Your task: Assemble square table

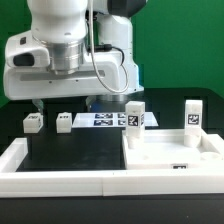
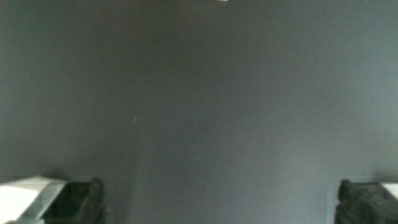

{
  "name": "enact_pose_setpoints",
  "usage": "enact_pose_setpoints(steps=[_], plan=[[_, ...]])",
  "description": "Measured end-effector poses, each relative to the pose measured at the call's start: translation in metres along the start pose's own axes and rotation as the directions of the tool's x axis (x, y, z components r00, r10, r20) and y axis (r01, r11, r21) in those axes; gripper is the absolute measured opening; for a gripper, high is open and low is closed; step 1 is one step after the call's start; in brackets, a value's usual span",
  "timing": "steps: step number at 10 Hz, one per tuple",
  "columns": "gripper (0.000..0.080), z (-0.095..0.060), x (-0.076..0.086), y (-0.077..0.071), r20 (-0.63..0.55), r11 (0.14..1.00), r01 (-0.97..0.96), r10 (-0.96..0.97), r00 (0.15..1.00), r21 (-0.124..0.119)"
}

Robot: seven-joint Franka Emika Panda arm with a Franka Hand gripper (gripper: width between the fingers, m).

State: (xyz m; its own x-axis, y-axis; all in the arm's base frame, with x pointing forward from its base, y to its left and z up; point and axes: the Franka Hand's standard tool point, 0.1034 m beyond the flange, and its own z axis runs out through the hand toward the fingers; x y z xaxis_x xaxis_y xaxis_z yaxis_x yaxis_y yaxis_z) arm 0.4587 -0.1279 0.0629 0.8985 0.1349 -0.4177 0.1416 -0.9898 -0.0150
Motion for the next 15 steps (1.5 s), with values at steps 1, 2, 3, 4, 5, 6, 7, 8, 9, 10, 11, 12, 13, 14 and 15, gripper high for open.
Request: enact_pose_setpoints(steps=[1, 2, 3, 4, 5, 6, 7, 8, 9, 10, 11, 12, 13, 14, 15], plan=[[0.0649, 0.009, -0.010, 0.003, 0.021, 1.000, -0.008, 0.008, 1.000, 0.010], [0.0649, 0.016, -0.016, 0.005, 0.037, 1.000, -0.018, 0.017, 0.999, 0.016], [0.0649, 0.018, -0.016, 0.005, 0.040, 1.000, -0.016, 0.015, 0.999, 0.015], [0.0649, 0.017, -0.015, 0.004, 0.039, 1.000, -0.014, 0.013, 0.999, 0.014], [0.0649, 0.018, -0.015, 0.004, 0.040, 1.000, -0.014, 0.013, 0.999, 0.014], [0.0649, 0.018, -0.015, 0.004, 0.040, 1.000, -0.014, 0.013, 0.999, 0.014], [0.0649, 0.018, -0.016, 0.004, 0.040, 1.000, -0.014, 0.013, 0.999, 0.014], [0.0649, 0.020, -0.017, 0.004, 0.043, 1.000, -0.016, 0.015, 0.999, 0.015], [0.0649, 0.033, -0.029, 0.002, 0.061, 0.999, -0.040, 0.039, 0.997, 0.024], [0.0649, 0.046, -0.041, 0.001, 0.076, 0.999, -0.038, 0.036, 0.996, 0.032], [0.0649, 0.056, -0.048, 0.000, 0.079, 0.999, -0.036, 0.034, 0.996, 0.033], [0.0649, 0.063, -0.053, 0.001, 0.085, 0.999, -0.023, 0.020, 0.996, 0.037], [0.0649, 0.069, -0.057, 0.003, 0.091, 0.999, -0.021, 0.017, 0.996, 0.038], [0.0649, 0.070, -0.057, 0.003, 0.093, 0.999, -0.019, 0.016, 0.996, 0.037], [0.0649, 0.069, -0.057, 0.003, 0.093, 0.999, -0.018, 0.014, 0.996, 0.037]])
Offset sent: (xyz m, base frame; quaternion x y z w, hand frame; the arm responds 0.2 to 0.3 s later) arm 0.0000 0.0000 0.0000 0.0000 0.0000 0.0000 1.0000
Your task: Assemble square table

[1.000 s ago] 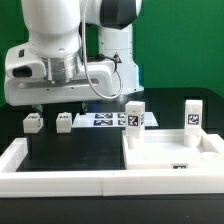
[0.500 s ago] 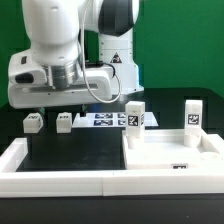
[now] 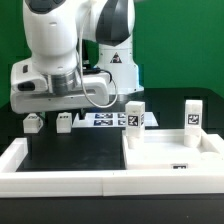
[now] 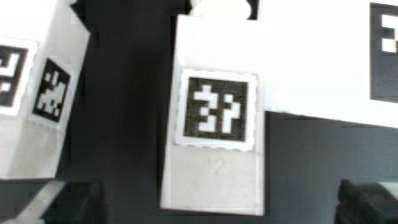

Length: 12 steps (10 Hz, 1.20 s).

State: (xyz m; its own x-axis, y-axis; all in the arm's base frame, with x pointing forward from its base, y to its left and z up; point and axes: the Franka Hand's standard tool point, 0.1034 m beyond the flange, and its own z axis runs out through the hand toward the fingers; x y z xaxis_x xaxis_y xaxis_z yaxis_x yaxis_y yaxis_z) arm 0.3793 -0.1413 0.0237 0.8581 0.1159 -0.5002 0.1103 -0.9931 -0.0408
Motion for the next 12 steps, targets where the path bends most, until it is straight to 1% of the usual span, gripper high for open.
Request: enact_pose_setpoints(steps=[3, 4, 5, 6, 7, 9, 10, 11, 12], plan=[[0.0649, 0.002, -0.001, -0.002, 0.024, 1.000, 0.003, -0.003, 1.000, 0.005], [0.0649, 0.003, -0.001, 0.000, 0.021, 1.000, 0.003, -0.003, 1.000, 0.003], [0.0649, 0.009, -0.007, 0.000, 0.069, 1.000, -0.001, 0.000, 0.998, 0.014], [0.0649, 0.012, -0.009, -0.001, 0.154, 0.999, -0.004, -0.001, 0.988, 0.033], [0.0649, 0.008, -0.004, 0.000, 0.203, 0.999, -0.005, -0.002, 0.979, 0.038], [0.0649, 0.013, -0.006, -0.005, 0.330, 0.998, -0.011, -0.008, 0.944, 0.057], [0.0649, 0.016, -0.006, -0.006, 0.367, 0.998, -0.010, -0.011, 0.930, 0.056], [0.0649, 0.022, -0.006, -0.005, 0.401, 0.999, -0.004, -0.013, 0.916, 0.041], [0.0649, 0.027, -0.004, -0.006, 0.388, 1.000, 0.003, -0.012, 0.921, 0.024]])
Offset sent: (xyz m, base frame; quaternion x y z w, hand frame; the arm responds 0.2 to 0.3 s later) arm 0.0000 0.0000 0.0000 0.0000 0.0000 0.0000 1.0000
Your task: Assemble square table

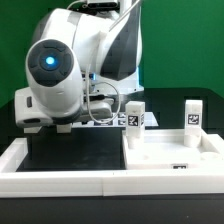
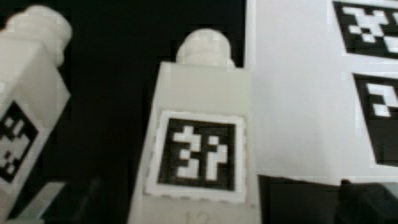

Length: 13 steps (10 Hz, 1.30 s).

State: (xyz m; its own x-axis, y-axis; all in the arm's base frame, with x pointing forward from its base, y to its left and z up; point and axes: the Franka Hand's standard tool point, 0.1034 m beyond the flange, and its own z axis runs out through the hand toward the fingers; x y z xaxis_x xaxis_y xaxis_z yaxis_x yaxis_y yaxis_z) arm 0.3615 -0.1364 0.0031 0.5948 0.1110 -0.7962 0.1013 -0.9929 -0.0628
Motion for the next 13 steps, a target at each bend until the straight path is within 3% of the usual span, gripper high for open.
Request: enact_pose_setpoints(steps=[1, 2, 6, 7, 8, 9, 10, 13], plan=[[0.0649, 0.0037, -0.0002, 0.0010, 0.006, 0.999, -0.005, 0.005, 1.000, -0.035], [0.0649, 0.0062, 0.0004, 0.0012, 0.003, 0.999, -0.005, 0.005, 1.000, -0.053], [0.0649, 0.0038, 0.0016, 0.0005, -0.007, 0.998, 0.001, -0.002, 1.000, -0.064], [0.0556, 0.0024, 0.0025, -0.0005, -0.009, 0.998, 0.001, -0.002, 1.000, -0.067], [0.0401, 0.0026, 0.0023, -0.0002, -0.009, 0.998, 0.002, -0.003, 1.000, -0.067], [0.0401, 0.0026, 0.0023, -0.0002, -0.009, 0.998, 0.002, -0.002, 1.000, -0.067], [0.0290, 0.0026, 0.0023, -0.0002, -0.008, 0.998, 0.002, -0.002, 1.000, -0.067], [0.0290, 0.0026, 0.0023, -0.0002, -0.008, 0.998, 0.002, -0.002, 1.000, -0.067]])
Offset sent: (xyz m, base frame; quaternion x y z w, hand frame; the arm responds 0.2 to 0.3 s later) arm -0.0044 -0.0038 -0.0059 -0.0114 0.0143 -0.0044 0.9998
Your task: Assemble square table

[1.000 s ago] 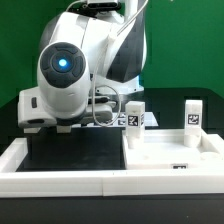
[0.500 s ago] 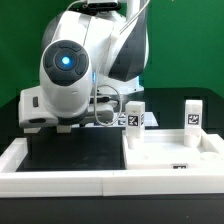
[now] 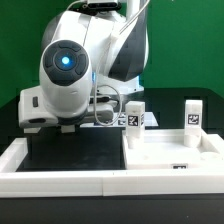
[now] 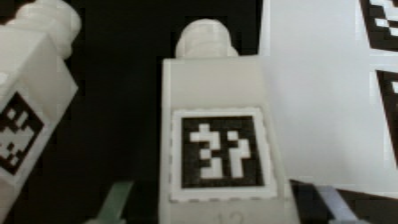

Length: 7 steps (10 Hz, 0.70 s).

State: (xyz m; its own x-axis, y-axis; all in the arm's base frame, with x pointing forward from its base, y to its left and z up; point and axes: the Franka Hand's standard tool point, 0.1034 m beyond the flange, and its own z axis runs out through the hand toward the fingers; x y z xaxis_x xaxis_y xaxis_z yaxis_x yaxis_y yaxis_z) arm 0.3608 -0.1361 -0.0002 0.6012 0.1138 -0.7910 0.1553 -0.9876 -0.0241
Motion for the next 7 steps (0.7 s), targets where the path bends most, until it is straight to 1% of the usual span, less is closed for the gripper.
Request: enact_pose_setpoints(steps=[1, 2, 4, 5, 6, 7], plan=[[0.0290, 0.000, -0.001, 0.000, 0.002, 1.000, 0.010, -0.010, 1.000, 0.007], [0.0290, -0.004, -0.006, 0.000, 0.007, 0.999, 0.016, -0.016, 1.000, 0.027], [0.0291, -0.031, -0.026, -0.010, 0.013, 0.999, 0.024, -0.024, 1.000, 0.048], [0.0291, -0.048, -0.032, -0.014, -0.013, 0.999, 0.012, -0.012, 1.000, 0.052], [0.0291, -0.066, -0.037, -0.022, -0.053, 0.999, 0.010, -0.008, 0.999, 0.050], [0.0292, -0.073, -0.040, -0.026, -0.100, 0.998, 0.012, -0.006, 0.995, 0.061]])
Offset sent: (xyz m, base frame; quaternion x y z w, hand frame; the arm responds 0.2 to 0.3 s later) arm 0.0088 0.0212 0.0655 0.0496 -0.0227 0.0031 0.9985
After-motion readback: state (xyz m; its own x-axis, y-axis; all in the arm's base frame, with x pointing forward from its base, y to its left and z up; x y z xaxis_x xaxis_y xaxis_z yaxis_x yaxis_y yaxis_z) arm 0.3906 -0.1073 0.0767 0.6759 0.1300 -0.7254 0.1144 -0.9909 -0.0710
